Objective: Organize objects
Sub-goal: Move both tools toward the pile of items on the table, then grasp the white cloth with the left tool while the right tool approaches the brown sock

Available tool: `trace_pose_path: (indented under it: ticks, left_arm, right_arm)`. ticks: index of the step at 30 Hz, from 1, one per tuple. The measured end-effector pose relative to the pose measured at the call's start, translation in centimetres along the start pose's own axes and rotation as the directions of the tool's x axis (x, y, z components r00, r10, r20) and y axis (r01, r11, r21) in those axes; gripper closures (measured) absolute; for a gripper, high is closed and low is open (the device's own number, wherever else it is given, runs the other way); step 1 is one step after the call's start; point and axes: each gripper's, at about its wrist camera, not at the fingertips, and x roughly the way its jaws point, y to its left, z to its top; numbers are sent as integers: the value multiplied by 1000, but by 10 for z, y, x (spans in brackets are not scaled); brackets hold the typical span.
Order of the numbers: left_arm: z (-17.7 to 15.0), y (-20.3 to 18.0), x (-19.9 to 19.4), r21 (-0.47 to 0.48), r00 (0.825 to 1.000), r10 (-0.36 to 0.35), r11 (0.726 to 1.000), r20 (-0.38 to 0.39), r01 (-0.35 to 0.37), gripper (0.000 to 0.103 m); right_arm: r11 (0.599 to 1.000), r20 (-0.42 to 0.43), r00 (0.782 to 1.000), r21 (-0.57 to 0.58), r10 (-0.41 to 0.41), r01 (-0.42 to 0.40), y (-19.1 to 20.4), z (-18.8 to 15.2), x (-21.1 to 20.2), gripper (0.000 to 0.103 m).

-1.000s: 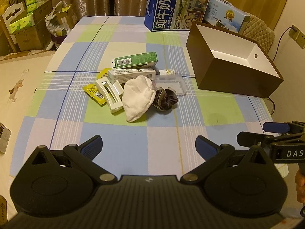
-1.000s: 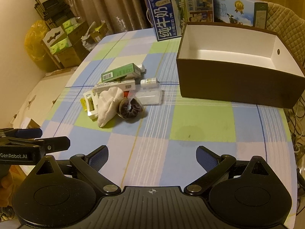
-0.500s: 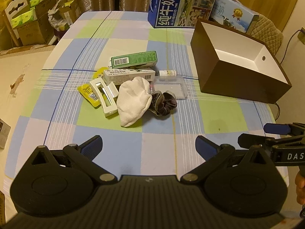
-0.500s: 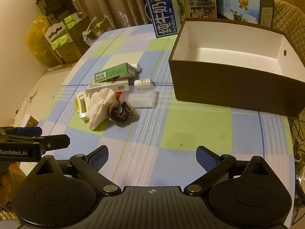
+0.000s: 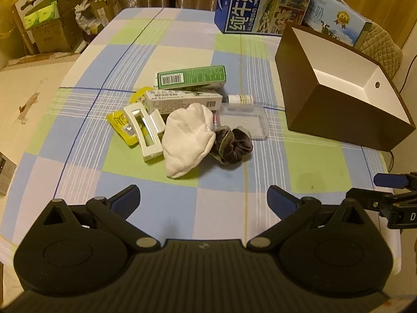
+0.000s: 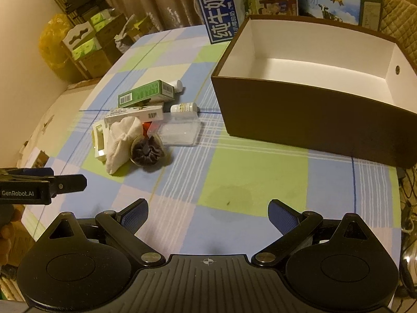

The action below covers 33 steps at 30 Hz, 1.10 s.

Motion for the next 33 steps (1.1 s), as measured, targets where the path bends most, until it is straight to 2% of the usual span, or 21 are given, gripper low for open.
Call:
trace_pose_path:
  ticks: [5, 11, 16, 20, 22, 29, 33]
  left_arm:
    - [-2, -4, 12, 33, 998, 61, 998, 31, -62, 1]
    - [-8, -9, 35, 112, 989, 133, 984, 59, -139, 10]
    - [-8, -12, 53, 194, 987, 146, 969, 62, -156, 15]
    - [-4, -17, 68, 287, 986, 143, 944, 87, -163, 20]
    - [-1, -17, 74, 332, 986, 137, 930, 93, -160, 28]
    - [6, -15, 91, 480, 990, 105, 866, 95, -138, 35]
    - [6, -12, 97, 539, 993, 73, 835, 91, -111, 44]
  right_arm:
    - [1000, -11, 1000, -21, 18, -18, -13, 4, 5, 6]
    - [1000, -24, 1000, -10, 13, -13, -36, 6, 11, 6]
    - [999, -15, 1000, 37, -8, 9, -51, 5, 11, 6]
    - [997, -10, 1000, 73, -29, 30, -55, 2, 11, 7]
    - [995, -7, 999, 94, -45, 46, -55, -1, 10, 7]
    - [976, 12, 994, 193, -108, 104, -50, -14, 1, 7]
    - [962, 22, 989, 238, -146, 137, -40, -21, -2, 7]
